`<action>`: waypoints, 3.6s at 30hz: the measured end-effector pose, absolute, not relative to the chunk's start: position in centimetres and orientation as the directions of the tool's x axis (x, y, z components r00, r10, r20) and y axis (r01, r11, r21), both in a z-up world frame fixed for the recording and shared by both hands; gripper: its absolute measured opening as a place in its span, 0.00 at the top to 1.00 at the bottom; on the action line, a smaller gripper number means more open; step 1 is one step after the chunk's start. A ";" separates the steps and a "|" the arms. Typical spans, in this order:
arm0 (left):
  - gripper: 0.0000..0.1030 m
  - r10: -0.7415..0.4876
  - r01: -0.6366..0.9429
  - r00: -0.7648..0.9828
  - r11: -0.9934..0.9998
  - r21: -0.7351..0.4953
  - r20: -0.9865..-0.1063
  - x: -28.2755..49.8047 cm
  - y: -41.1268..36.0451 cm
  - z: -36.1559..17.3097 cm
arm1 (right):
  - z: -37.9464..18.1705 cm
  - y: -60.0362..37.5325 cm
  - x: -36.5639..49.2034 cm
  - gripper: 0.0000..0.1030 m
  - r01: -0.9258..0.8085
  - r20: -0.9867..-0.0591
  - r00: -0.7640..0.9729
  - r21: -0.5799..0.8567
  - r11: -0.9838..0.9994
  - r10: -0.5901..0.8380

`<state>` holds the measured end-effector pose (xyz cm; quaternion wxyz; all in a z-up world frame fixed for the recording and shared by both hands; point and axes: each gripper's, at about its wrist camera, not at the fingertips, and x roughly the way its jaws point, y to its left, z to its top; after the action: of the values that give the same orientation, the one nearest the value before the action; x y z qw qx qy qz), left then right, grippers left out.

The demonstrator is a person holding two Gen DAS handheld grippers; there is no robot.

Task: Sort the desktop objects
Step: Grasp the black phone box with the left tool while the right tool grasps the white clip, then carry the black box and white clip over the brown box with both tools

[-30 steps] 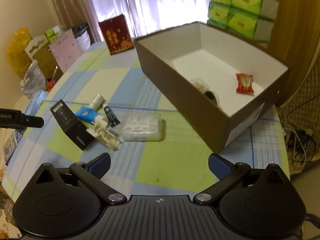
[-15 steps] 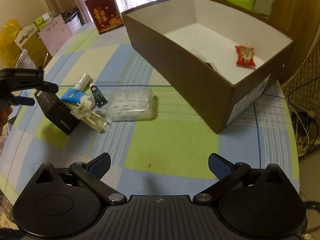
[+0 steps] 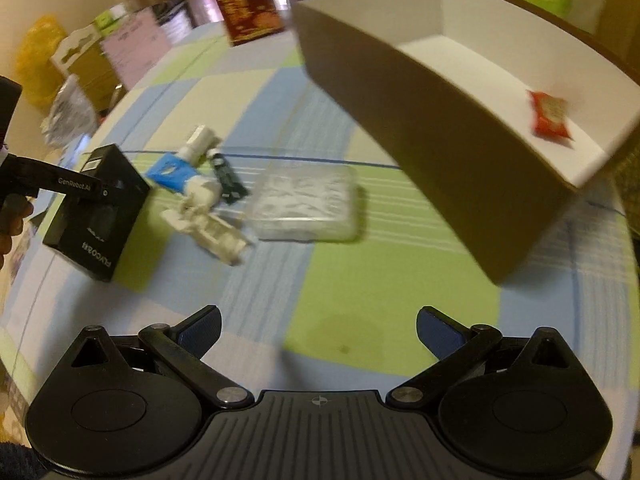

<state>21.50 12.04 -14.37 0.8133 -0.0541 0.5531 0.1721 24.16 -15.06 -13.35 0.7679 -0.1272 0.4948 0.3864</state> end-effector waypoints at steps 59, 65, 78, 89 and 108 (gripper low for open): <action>0.63 0.048 -0.066 0.454 0.998 0.021 -0.890 16.0 6.3 -11.6 | -12.5 -19.6 21.2 0.61 -0.729 -0.806 0.338 0.102 0.677 0.486; 0.63 0.014 -0.019 0.512 1.000 0.005 -0.859 16.8 4.4 -9.3 | -10.1 -20.6 21.5 0.61 -0.719 -0.770 0.372 0.115 0.686 0.519; 0.63 -0.042 0.037 0.583 0.999 -0.025 -0.811 18.4 2.1 -6.0 | -7.0 -21.6 22.1 0.61 -0.720 -0.723 0.407 0.122 0.683 0.558; 0.63 -0.076 0.071 0.634 0.997 -0.040 -0.770 20.0 0.9 -3.5 | -4.5 -21.7 23.0 0.61 -0.743 -0.678 0.437 0.097 0.662 0.590; 0.63 -0.142 0.160 0.687 0.986 -0.043 -0.712 27.2 -1.5 -0.1 | -0.4 -20.9 30.9 0.61 -0.726 -0.605 0.521 0.057 0.685 0.602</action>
<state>27.18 -1.50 -0.06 0.9185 0.0113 0.3867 -0.0822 30.89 -20.89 -0.45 0.8660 -0.1018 0.3045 0.3833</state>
